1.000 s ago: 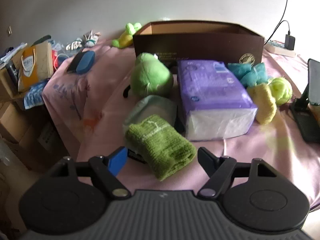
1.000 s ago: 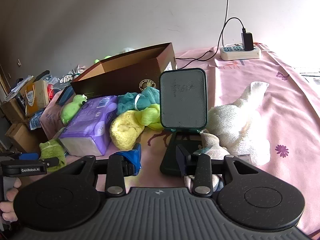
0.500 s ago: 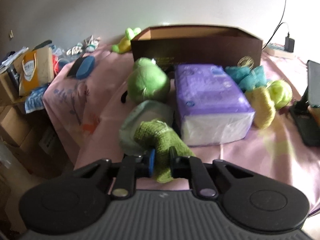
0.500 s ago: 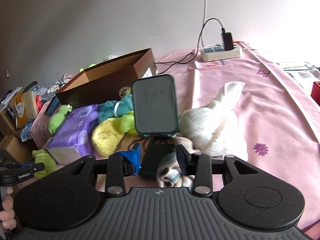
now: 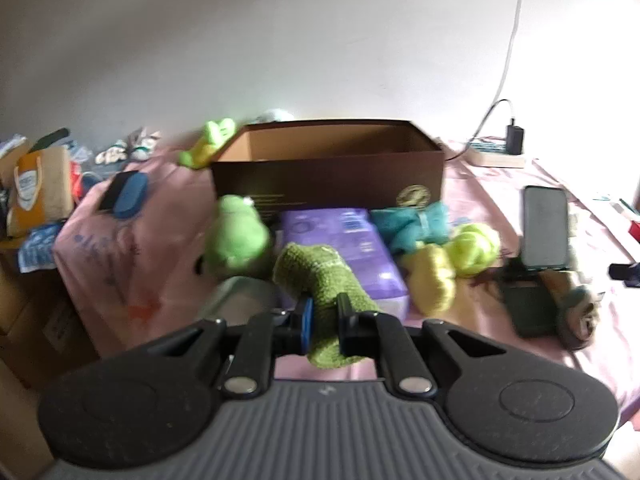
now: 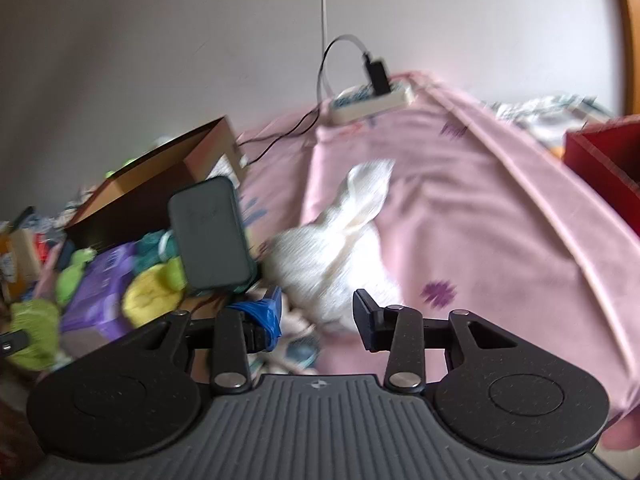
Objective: Organize soft objects
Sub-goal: 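Grasp green knit towel with left gripper while right gripper grasps grey striped sock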
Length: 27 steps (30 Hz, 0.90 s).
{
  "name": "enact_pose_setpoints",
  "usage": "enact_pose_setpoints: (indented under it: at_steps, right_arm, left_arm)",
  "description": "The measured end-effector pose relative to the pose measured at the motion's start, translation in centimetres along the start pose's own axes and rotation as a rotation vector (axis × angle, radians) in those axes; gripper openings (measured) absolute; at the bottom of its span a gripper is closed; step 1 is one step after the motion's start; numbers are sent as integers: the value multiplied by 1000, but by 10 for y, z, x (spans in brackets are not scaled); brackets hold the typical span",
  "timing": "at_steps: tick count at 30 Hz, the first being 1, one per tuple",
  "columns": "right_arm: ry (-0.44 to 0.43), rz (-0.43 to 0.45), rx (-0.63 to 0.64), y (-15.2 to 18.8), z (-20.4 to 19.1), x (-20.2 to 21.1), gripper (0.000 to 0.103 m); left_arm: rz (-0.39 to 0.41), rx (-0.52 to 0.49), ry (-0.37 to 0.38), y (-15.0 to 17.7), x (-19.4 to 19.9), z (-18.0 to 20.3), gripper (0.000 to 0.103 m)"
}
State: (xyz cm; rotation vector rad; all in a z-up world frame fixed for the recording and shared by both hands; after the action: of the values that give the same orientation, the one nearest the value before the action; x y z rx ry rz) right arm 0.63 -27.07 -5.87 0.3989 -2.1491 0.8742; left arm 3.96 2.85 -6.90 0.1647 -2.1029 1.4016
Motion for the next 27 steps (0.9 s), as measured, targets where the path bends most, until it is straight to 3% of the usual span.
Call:
enact_pose_setpoints:
  at_steps: [12, 19, 21, 25, 27]
  right_arm:
    - [-66, -60, -45, 16, -8, -25, 28]
    - [-136, -161, -177, 20, -2, -44, 47]
    - [-164, -194, -224, 23, -1, -46, 47]
    - [-216, -200, -235, 26, -1, -37, 32]
    - [-220, -191, -217, 25, -1, -29, 30]
  left_arm:
    - [-5, -55, 105, 0, -5, 42, 9]
    - [-3, -61, 136, -1, -6, 50, 9]
    - [-4, -62, 140, -2, -7, 52, 9]
    - [-2, -63, 150, -3, -7, 54, 9]
    - [5, -66, 154, -6, -7, 55, 9]
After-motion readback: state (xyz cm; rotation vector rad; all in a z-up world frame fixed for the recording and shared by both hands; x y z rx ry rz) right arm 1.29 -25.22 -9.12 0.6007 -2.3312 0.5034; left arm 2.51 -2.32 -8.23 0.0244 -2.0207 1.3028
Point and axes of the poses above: each gripper's, at about its wrist camera, not at the fingertips, and x roughly against the way its jaws point, z to its right, y to its underside, the point moved 5 cm from there along -x, roughly the way its jaws point, and after that the axes turned 15 degrees about -x, right-handed, at the moved point
